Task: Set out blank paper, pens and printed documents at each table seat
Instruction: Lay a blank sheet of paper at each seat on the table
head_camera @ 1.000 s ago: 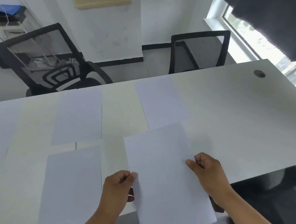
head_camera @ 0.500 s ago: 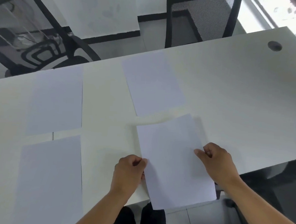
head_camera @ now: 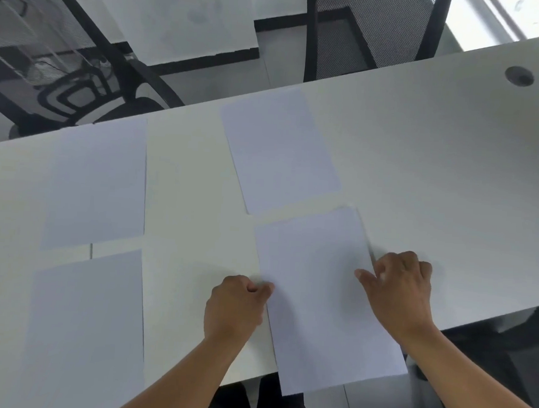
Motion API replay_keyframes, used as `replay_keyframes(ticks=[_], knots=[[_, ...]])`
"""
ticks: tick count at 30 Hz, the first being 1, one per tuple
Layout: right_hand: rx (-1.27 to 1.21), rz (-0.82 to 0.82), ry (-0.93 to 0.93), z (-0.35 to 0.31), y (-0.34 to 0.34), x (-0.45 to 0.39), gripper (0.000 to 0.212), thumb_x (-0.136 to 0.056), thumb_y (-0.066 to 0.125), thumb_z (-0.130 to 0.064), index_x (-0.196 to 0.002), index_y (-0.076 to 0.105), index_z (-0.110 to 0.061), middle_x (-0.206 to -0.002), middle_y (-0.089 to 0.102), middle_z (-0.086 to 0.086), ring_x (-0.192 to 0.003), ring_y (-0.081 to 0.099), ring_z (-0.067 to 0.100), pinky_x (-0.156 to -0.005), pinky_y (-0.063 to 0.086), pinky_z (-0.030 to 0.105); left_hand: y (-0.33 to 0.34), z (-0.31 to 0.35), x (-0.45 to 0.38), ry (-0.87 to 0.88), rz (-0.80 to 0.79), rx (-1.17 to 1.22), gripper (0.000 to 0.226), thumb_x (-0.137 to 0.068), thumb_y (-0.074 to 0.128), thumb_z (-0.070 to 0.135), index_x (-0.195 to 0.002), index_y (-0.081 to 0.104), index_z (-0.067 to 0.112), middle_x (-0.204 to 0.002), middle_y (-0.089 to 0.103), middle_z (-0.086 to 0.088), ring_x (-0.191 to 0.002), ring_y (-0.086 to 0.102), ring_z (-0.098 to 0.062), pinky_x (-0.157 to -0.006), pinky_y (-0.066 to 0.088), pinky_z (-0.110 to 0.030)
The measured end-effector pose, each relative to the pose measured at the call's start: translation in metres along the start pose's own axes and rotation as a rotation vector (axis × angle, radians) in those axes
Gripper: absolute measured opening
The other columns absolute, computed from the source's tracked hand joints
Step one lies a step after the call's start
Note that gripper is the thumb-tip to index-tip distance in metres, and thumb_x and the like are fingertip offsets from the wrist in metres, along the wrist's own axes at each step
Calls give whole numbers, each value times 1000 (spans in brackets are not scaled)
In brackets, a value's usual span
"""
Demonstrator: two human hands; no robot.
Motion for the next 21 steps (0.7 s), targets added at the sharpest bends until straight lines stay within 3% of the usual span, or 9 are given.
replay_keyframes(ticks=[3,5,10,17,21], knots=[[-68,-15,42,-5,-2,-2,49,-92,81,-41,-125,57,-13,-128,47,7,-119,38,32,-101,35,41,-3,-1,-2,-23,-4,79,40,-96,74,50,-78,71,15,-61,76,9,-52,74,-8,-70,61,-32],[-78,-33,53,-4,-1,-3,56,-92,80,-43,-131,53,-13,-132,42,6,-121,35,30,-101,32,39,-3,-4,-5,-32,-11,109,40,-95,76,50,-78,71,14,-62,76,7,-53,75,-10,-76,65,-39],[-102,-80,86,1,-1,-6,55,-93,77,-48,-131,51,-19,-122,27,-8,-124,32,26,-101,27,36,-3,-7,-8,-34,-28,161,43,-94,79,50,-77,70,12,-62,77,4,-54,76,-16,-80,67,-47],[-123,-86,98,3,1,-12,50,-92,77,-49,-127,51,-23,-123,28,-10,-122,30,23,-101,25,36,-2,-5,-8,-24,-20,160,44,-94,78,53,-76,68,14,-63,77,6,-55,76,-14,-80,66,-46],[-148,-63,97,2,1,-10,46,-92,74,-53,-122,51,-27,-122,32,-10,-111,24,16,-100,25,36,-2,-6,-4,-9,-44,199,45,-93,81,51,-74,63,14,-64,77,4,-56,76,-15,-78,66,-45]])
Point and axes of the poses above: each hand's wrist, its own x-axis away from the middle knuckle, its own y-axis out of the palm, z = x × y, the point moved 4 cm from there along -x, towards the middle knuckle
